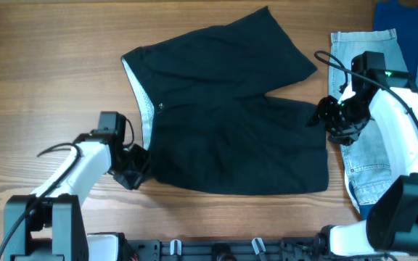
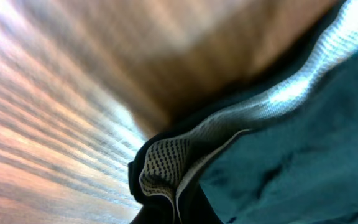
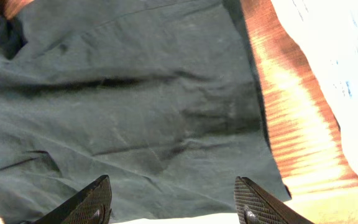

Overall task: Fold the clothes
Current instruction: 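Grasp the shorts' bottom corners with left and right grippers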

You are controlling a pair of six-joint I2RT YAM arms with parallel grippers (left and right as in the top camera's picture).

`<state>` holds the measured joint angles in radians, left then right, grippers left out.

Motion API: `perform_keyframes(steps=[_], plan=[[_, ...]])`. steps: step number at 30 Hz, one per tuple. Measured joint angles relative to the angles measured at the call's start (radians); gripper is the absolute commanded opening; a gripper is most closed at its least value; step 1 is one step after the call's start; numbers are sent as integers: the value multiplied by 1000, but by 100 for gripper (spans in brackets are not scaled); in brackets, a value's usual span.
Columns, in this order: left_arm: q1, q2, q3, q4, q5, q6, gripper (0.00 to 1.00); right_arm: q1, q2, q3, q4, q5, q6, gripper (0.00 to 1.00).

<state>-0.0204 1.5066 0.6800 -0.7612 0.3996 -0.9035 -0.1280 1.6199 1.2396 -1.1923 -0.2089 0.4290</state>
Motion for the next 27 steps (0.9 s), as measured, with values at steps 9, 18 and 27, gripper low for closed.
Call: perform_keyframes(steps=[9, 18, 27], plan=[[37, 0, 49, -54, -40, 66, 4, 10, -323, -240, -3, -93, 108, 64], [37, 0, 51, -69, -47, 114, 4, 77, -603, -670, 169, -203, 368, 59], [37, 0, 51, -69, -48, 121, 4, 77, -645, -855, 340, -96, 605, 57]])
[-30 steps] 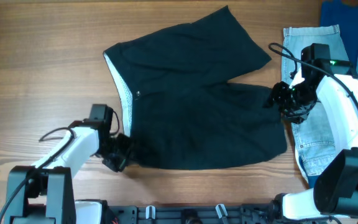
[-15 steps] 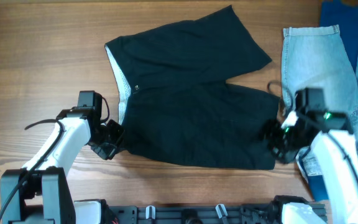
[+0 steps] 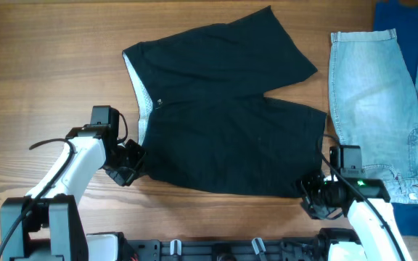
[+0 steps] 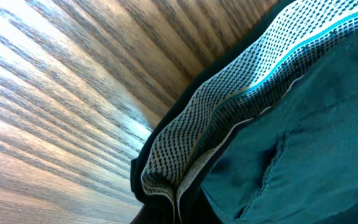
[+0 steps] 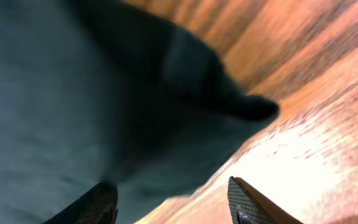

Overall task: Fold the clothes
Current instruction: 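Grasp the shorts' bottom corners with left and right grippers, then lift the bottom edge and fold it up over the top half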

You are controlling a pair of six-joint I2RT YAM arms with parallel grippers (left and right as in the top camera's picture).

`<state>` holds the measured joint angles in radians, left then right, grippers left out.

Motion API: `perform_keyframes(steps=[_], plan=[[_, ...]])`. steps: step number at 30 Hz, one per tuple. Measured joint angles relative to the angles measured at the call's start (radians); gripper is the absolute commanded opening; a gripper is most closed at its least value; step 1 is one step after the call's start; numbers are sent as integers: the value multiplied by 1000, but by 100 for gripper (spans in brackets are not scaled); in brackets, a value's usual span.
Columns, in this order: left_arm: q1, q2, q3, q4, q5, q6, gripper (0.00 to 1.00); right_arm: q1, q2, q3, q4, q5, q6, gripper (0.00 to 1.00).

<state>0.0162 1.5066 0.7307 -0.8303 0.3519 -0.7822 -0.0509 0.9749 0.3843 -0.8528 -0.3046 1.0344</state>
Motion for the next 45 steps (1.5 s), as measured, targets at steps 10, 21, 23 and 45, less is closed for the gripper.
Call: perform_keyframes(steps=[10, 21, 23, 45], plan=[[0, 0, 0, -23, 0, 0, 4, 1, 87, -24, 210, 26, 42, 24], [0, -1, 2, -90, 2, 62, 4, 1, 137, -8, 210, 35, -79, 4], [0, -14, 8, -134, 3, 102, 4, 1, 143, 29, 154, 35, -123, 4], [0, -742, 293, -359, 27, 284, 4, 5, -97, 683, -277, 126, -480, 4]])
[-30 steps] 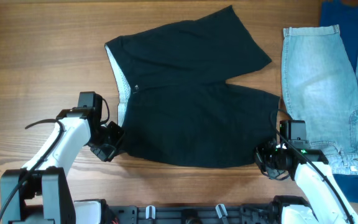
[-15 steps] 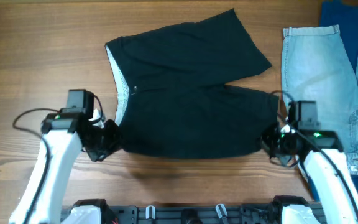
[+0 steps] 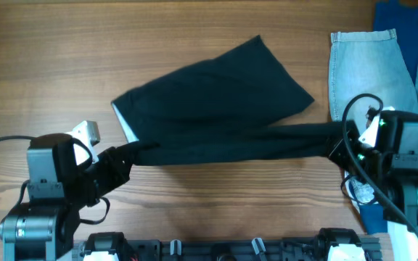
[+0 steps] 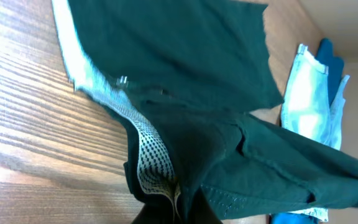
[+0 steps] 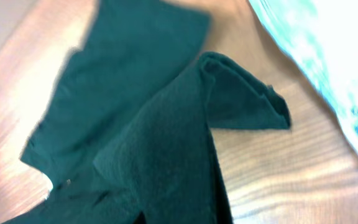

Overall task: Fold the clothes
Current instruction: 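Lift the bottom edge and fold it up over the top half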

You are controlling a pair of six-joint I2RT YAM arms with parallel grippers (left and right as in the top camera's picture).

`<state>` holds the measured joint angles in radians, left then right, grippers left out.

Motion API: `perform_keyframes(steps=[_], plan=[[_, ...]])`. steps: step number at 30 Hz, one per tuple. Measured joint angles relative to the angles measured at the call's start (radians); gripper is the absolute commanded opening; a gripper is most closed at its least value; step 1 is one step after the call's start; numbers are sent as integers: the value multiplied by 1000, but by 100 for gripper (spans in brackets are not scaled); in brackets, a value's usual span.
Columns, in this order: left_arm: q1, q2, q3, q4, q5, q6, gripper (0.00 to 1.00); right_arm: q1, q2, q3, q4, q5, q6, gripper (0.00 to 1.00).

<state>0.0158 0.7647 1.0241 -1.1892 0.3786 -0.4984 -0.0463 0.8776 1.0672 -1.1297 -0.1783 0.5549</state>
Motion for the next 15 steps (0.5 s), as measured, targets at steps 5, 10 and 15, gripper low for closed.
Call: perform_keyframes(steps=[5, 10, 15], plan=[[-2, 35, 5, 3, -28, -9, 4, 10, 95, 87, 132, -7, -156, 4], [-8, 169, 6, 69, -101, -68, 4, 26, 367, 121, 380, -99, -294, 4], [-10, 341, 10, 215, -144, -94, 4, 32, 569, 123, 568, -148, -338, 4]])
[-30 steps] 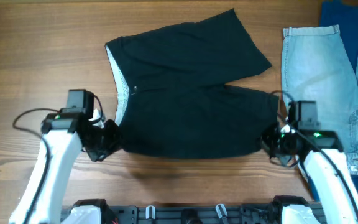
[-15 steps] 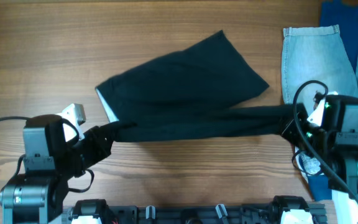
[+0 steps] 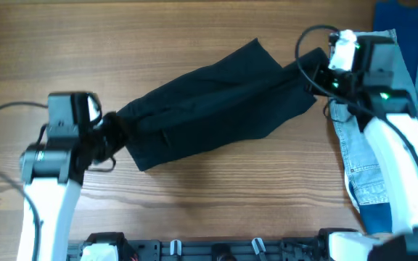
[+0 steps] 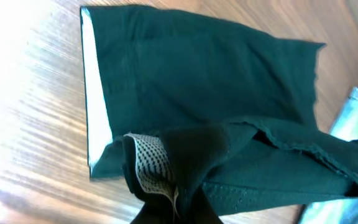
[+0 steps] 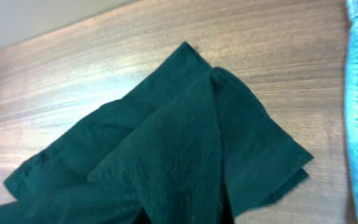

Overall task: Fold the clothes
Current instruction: 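Lift the bottom edge and fold it up over the top half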

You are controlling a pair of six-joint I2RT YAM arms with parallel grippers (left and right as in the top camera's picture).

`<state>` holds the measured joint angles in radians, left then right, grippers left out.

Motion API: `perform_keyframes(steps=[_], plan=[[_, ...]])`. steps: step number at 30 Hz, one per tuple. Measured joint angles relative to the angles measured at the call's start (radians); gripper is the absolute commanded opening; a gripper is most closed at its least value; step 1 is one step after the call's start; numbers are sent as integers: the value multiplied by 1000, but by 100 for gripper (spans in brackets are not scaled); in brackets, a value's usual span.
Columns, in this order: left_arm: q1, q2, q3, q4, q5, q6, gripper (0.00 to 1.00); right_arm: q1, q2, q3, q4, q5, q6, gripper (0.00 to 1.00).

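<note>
Black shorts [image 3: 216,101] lie slantwise across the middle of the table, doubled lengthwise so one leg covers the other. My left gripper [image 3: 113,129] is shut on the waistband corner at their left end. The checked lining [image 4: 148,162] bunches there, and cloth hides the fingers in the left wrist view. My right gripper [image 3: 316,72] is shut on the leg hem at the upper right end. In the right wrist view the held fabric [image 5: 185,155] drapes over the lower layer, hiding the fingers.
Light blue jeans [image 3: 383,130] lie flat along the right side, right under the right arm, and show as a strip in the right wrist view. A dark blue garment [image 3: 405,14] sits at the far right corner. Bare wood table [image 3: 49,43] surrounds the shorts.
Both grippers have moved away from the front edge with the held half of the shorts. That half was stretched taut between them; now it lies over the far leg.
The shorts lay spread flat, my left gripper at the near waistband corner and my right gripper open over the near leg's hem. Then the right gripper was at the near hem corner. Later both held the near half lifted and stretched; now the shorts are doubled over.
</note>
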<state>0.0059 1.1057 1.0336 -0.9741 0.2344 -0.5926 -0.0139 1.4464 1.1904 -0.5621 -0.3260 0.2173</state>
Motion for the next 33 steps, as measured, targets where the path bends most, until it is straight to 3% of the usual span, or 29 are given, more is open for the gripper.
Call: perform_keyframes(steps=[8, 15, 17, 18, 20, 22, 25, 28, 33], plan=[[0, 317, 0, 227, -100, -33, 4, 39, 232, 1, 210, -37, -16, 4], [4, 415, 0, 303, -171, -50, 4, 107, 333, 2, 365, -6, -40, 12], [4, 416, 0, 306, -185, -55, 4, 119, 354, 2, 409, -2, -40, 30], [4, 416, 0, 309, -188, -57, 4, 123, 369, 3, 442, -1, -33, 59], [6, 416, 0, 309, -193, -57, 10, 127, 392, 4, 487, 5, -6, 69], [8, 416, 0, 308, -196, -56, 18, 127, 409, 4, 546, 6, 43, 69], [9, 416, 0, 309, -210, -68, 20, 127, 420, 5, 616, 3, 105, 71], [10, 416, 0, 310, -230, -68, 22, 127, 420, 5, 620, 0, 119, 67], [35, 416, 0, 351, -249, -76, 24, 105, 420, 16, 425, 39, 122, 62]])
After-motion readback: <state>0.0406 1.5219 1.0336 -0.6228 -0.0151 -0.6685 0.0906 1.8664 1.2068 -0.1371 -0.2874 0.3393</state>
